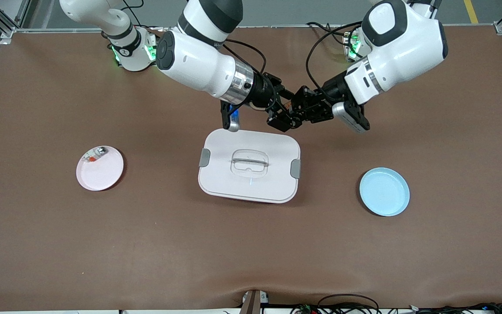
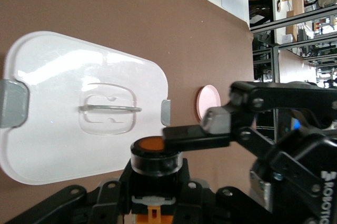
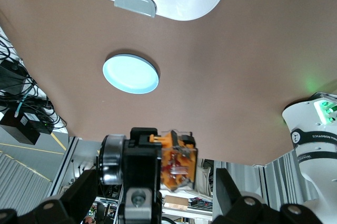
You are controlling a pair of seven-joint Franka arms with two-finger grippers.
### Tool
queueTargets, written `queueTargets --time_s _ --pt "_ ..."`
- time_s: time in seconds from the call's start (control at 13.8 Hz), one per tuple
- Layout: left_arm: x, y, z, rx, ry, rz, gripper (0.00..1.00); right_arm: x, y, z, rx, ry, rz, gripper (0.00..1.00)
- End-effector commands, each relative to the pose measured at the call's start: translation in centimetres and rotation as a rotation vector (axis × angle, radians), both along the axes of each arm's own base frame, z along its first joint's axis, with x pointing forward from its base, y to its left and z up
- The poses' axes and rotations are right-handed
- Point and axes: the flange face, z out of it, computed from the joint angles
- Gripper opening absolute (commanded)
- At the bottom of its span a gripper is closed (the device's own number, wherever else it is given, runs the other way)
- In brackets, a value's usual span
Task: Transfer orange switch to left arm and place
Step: 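Move the switch to the blue plate with the left gripper while the right withdraws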
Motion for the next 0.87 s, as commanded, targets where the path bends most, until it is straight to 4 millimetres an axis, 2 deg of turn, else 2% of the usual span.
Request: queueTargets --time_s 0.0,0.14,0.29,0.58,0.72,0.8 --pt "0.7 0.7 0.4 0.025 -0.035 -0.004 0.00 0.2 0.2 0.6 0.020 0.011 -0.009 1.00" --pt "1.2 1.5 0.3 0.075 -0.057 -0.019 0.00 0.5 -0.2 0.8 0.020 0.011 -0.010 1.00" --pt "2.0 3.0 -0.2 0.167 -0.091 -0.041 0.00 1.3 -1.6 1.7 0.022 -0.002 -0.024 1.00" --pt "3.9 7.8 -0.9 0.370 -0.142 -0.080 0.00 1.4 -4.6 4.4 -0.006 -0.034 0.050 1.00" --pt "5.0 10.0 -2.5 0.494 -0.151 -0.135 0.00 1.0 -6.5 5.1 -0.049 -0.090 0.162 1.00" --pt "5.7 11.2 -3.8 0.548 -0.159 -0.174 0.00 1.3 -8.1 5.2 -0.060 -0.106 0.178 1.00"
